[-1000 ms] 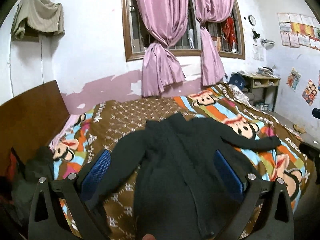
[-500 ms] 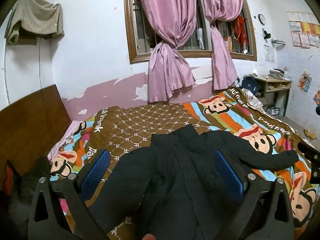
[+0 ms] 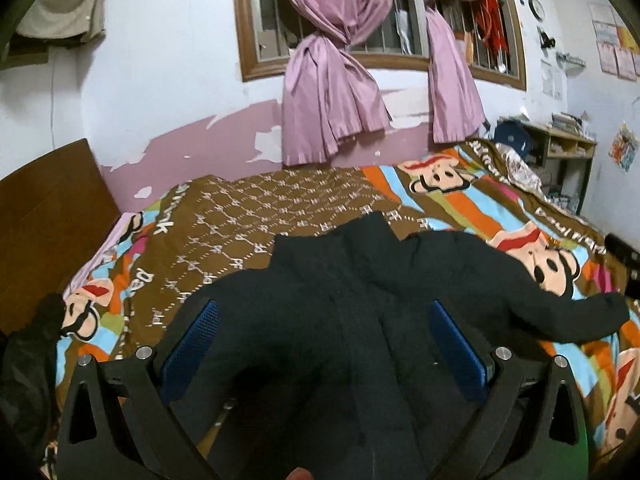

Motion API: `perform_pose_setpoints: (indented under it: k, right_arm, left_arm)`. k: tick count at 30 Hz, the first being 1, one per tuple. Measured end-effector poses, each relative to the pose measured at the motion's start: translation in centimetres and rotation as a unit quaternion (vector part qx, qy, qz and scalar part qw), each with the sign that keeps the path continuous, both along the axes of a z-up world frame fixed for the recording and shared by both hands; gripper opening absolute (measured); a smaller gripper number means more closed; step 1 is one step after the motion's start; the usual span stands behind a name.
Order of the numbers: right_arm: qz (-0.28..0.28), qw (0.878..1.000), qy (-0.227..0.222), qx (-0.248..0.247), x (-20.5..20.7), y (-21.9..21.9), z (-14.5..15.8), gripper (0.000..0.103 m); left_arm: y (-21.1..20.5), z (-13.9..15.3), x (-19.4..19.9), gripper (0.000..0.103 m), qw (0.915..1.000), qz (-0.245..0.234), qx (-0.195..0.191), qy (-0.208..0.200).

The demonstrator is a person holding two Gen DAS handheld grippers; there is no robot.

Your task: Fold large clothes

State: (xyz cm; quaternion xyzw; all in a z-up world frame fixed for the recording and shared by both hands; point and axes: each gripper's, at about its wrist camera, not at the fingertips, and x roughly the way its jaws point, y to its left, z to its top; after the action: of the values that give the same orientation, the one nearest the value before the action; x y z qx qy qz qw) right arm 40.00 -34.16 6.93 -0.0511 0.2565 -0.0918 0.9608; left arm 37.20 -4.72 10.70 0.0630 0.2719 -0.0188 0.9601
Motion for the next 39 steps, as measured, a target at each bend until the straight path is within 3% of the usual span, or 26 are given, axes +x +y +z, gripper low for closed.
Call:
perform_pose_setpoints:
  k: [5, 8, 14, 18, 22, 27, 31, 33, 34, 36, 37, 38, 39]
  right_arm:
    - [-0.051, 0.992, 0.058, 0.101, 1.0, -7.4, -4.2, 0.103]
    - [-0.088, 0.984, 0.080, 0.135, 0.6, -11.0, -6.2, 0.103]
    - [-0.166, 0.953, 0.136, 0.212, -0.3, -17.5, -10.7, 0.103]
    - [-0.211, 0.918, 0.146, 0.302, -1.6, -20.9, -13.2, 0.103]
    - [-0.233, 0.865, 0.126, 0.425, -3.3, -23.1, -15.3, 0.103]
    - [-0.284, 0.811, 0.098, 0.501, -4.8, -25.2, -17.7, 0.103]
    - [-0.293, 0.767, 0.062, 0.568, -5.6, -26.3, -20.6, 0.101]
    - [-0.297, 0.753, 0.053, 0.584, -5.5, -26.4, -21.4, 0.083]
    - [-0.298, 0.752, 0.052, 0.585, -5.4, -26.6, -21.6, 0.067]
    - [-0.292, 0.755, 0.057, 0.585, -5.1, -26.6, -21.7, 0.045]
    - [-0.287, 0.754, 0.054, 0.588, -4.9, -26.6, -21.6, 0.026]
    - [-0.285, 0.756, 0.053, 0.587, -4.8, -26.6, -21.3, 0.016]
    - [-0.283, 0.763, 0.050, 0.580, -4.5, -26.4, -20.7, 0.014]
  left_arm:
    - [-1.4, -3.4, 2.8, 0.101, 0.9997, -0.012, 0.005, 0.022]
    - [-2.3, -5.2, 4.3, 0.101, 0.9992, -0.017, 0.005, 0.036]
    - [-4.5, -8.3, 6.5, 0.101, 0.9976, -0.033, 0.005, 0.061]
    - [-5.9, -10.3, 8.0, 0.101, 0.9952, -0.047, -0.006, 0.086]
    - [-7.5, -12.5, 8.3, 0.101, 0.9905, -0.082, -0.011, 0.110]
    - [-9.6, -15.7, 7.6, 0.101, 0.9827, -0.126, 0.027, 0.133]
    - [-9.4, -17.7, 8.0, 0.101, 0.9807, -0.115, -0.005, 0.158]
    - [-8.7, -18.3, 8.4, 0.102, 0.9779, -0.111, -0.041, 0.172]
    - [-8.2, -18.6, 8.5, 0.102, 0.9762, -0.109, -0.059, 0.178]
    - [-7.8, -18.7, 8.6, 0.102, 0.9745, -0.110, -0.074, 0.181]
    - [-7.7, -18.7, 8.6, 0.102, 0.9746, -0.110, -0.074, 0.180]
    - [-7.6, -18.6, 8.6, 0.102, 0.9748, -0.110, -0.074, 0.180]
    - [-7.6, -18.5, 8.6, 0.102, 0.9750, -0.109, -0.073, 0.179]
